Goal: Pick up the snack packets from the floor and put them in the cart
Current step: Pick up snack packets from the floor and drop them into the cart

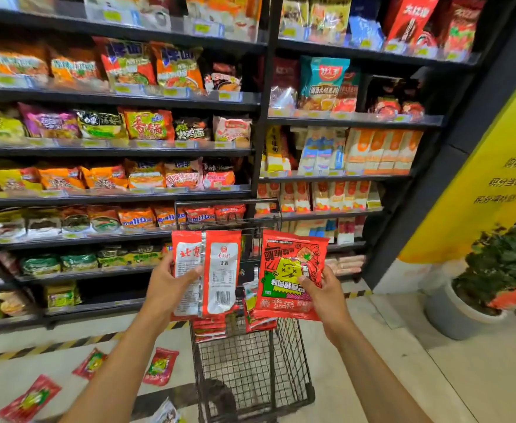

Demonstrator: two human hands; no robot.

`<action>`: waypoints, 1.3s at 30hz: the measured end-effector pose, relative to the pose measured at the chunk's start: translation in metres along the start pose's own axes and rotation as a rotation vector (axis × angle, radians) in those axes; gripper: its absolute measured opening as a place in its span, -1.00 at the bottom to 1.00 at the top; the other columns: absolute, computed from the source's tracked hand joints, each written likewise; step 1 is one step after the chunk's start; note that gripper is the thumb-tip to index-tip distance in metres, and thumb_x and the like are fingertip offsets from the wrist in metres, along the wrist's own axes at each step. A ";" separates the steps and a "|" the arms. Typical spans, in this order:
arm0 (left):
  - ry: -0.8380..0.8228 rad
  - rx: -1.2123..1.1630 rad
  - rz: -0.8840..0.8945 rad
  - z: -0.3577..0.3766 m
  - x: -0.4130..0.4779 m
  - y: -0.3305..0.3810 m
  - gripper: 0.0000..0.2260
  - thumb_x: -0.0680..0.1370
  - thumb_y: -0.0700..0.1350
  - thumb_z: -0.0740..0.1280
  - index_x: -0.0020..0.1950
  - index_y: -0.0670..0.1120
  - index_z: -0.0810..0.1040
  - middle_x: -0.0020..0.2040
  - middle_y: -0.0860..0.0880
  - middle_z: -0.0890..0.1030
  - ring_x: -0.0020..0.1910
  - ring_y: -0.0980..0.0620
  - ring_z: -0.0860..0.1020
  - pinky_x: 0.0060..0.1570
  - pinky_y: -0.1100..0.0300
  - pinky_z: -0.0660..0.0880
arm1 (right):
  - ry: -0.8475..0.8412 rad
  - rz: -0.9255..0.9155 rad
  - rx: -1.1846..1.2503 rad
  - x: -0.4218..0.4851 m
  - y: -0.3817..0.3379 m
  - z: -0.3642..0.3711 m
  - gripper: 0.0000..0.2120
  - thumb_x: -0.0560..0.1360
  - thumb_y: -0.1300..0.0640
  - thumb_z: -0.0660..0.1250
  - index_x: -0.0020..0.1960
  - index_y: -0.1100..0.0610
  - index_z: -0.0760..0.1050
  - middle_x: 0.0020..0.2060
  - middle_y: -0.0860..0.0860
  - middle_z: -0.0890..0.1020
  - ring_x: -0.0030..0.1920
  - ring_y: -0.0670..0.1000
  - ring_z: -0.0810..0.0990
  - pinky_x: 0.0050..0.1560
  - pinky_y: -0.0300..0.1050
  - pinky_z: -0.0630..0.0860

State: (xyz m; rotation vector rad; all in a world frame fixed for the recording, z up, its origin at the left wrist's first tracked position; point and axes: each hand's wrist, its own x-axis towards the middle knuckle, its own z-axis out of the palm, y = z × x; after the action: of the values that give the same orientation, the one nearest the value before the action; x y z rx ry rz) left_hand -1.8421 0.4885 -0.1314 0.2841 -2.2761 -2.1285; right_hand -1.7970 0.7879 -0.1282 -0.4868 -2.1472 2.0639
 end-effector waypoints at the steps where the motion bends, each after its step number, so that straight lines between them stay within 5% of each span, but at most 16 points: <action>1: 0.005 -0.001 -0.008 0.003 0.012 -0.003 -0.69 0.50 -0.10 0.55 0.18 0.11 0.58 0.04 0.04 0.73 -0.01 -0.02 0.73 -0.04 -0.06 0.65 | -0.007 0.009 -0.001 0.014 0.004 0.003 -0.81 0.61 0.22 0.40 0.18 0.01 0.54 -0.01 -0.01 0.77 -0.04 0.06 0.77 -0.04 0.04 0.71; 10: 0.047 0.039 -0.154 0.045 0.135 -0.060 -0.66 0.52 -0.12 0.53 0.27 0.04 0.58 0.07 0.05 0.73 0.06 -0.03 0.70 0.11 -0.12 0.62 | -0.078 0.140 -0.078 0.159 0.067 0.032 -0.77 0.60 0.25 0.40 0.17 -0.01 0.55 0.03 0.01 0.76 -0.02 0.05 0.77 0.04 0.06 0.69; 15: 0.075 0.106 -0.288 0.079 0.212 -0.104 -0.65 0.49 -0.11 0.56 0.25 0.00 0.59 0.06 0.03 0.74 0.08 -0.06 0.70 0.15 -0.09 0.59 | -0.093 0.270 -0.127 0.255 0.121 0.045 -0.81 0.59 0.21 0.43 0.13 -0.05 0.58 0.02 0.04 0.76 0.00 0.14 0.76 0.08 0.29 0.67; 19: 0.113 0.160 -0.356 0.097 0.264 -0.145 -0.69 0.51 -0.14 0.54 0.23 -0.02 0.61 0.03 0.01 0.75 0.04 -0.06 0.71 0.17 -0.13 0.60 | -0.097 0.343 -0.127 0.324 0.177 0.064 -0.75 0.59 0.27 0.41 0.25 0.10 0.54 0.04 0.02 0.75 -0.06 0.01 0.76 -0.03 0.11 0.72; 23: 0.091 0.170 -0.484 0.106 0.310 -0.202 -0.85 0.57 -0.25 0.47 0.11 -0.15 0.57 -0.38 -0.06 0.63 -0.46 -0.10 0.59 -0.22 -0.44 0.45 | -0.152 0.429 -0.160 0.379 0.240 0.081 -0.68 0.60 0.32 0.37 0.32 0.19 0.43 0.03 0.12 0.65 -0.23 -0.03 0.70 -0.26 -0.12 0.70; 24: 0.093 0.179 -0.516 0.108 0.319 -0.219 -0.81 0.56 -0.23 0.47 0.14 -0.18 0.56 -0.39 0.01 0.61 -0.49 0.00 0.54 -0.40 -0.36 0.45 | -0.156 0.434 -0.204 0.391 0.254 0.084 -0.66 0.59 0.26 0.40 0.32 0.18 0.41 0.06 0.14 0.63 -0.16 0.04 0.69 -0.17 -0.03 0.71; 26: 0.091 0.204 -0.557 0.108 0.334 -0.253 -0.77 0.57 -0.22 0.47 0.18 -0.20 0.54 -0.35 0.06 0.61 -0.50 0.11 0.52 -0.59 0.12 0.44 | -0.158 0.476 -0.268 0.408 0.284 0.089 -0.68 0.58 0.23 0.41 0.28 0.14 0.40 0.09 0.17 0.64 -0.12 0.14 0.66 -0.17 0.08 0.70; 29: 0.106 0.274 -0.587 0.111 0.355 -0.299 -0.82 0.56 -0.22 0.49 0.14 -0.10 0.61 -0.17 -0.01 0.70 -0.36 0.11 0.59 -0.37 0.20 0.52 | -0.121 0.528 -0.313 0.429 0.327 0.094 -0.69 0.60 0.28 0.38 0.28 0.09 0.39 0.02 0.06 0.66 -0.20 0.09 0.67 -0.38 -0.13 0.60; 34: 0.170 0.319 -0.725 0.115 0.382 -0.371 -0.68 0.50 -0.31 0.51 0.16 -0.03 0.57 0.03 0.00 0.68 0.11 -0.10 0.65 0.21 -0.02 0.57 | -0.181 0.538 -0.517 0.454 0.385 0.102 -0.68 0.60 0.17 0.37 0.31 0.05 0.40 0.12 0.03 0.68 0.13 0.17 0.66 0.18 0.18 0.58; 36: 0.174 0.323 -0.763 0.119 0.387 -0.390 -0.66 0.48 -0.39 0.48 0.12 -0.04 0.55 0.09 -0.11 0.68 0.20 -0.21 0.62 0.29 -0.18 0.53 | -0.197 0.549 -0.587 0.463 0.398 0.104 -0.72 0.64 0.21 0.31 0.32 0.14 0.37 0.04 0.03 0.64 0.09 0.17 0.62 0.07 0.03 0.52; 39: 0.200 0.417 -0.818 0.131 0.392 -0.394 -0.57 0.54 -0.27 0.47 0.38 -0.16 0.46 0.29 -0.22 0.59 0.28 -0.24 0.57 0.26 -0.09 0.52 | -0.161 0.555 -0.657 0.472 0.418 0.107 -0.75 0.65 0.19 0.28 0.31 0.19 0.39 -0.01 0.07 0.59 0.08 0.20 0.61 -0.01 -0.07 0.40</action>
State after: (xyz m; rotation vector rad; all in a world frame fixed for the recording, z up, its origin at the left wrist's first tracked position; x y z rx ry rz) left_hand -2.1957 0.5396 -0.5763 1.5849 -2.7313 -1.6563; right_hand -2.2134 0.8411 -0.6102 -1.1277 -3.0553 1.5665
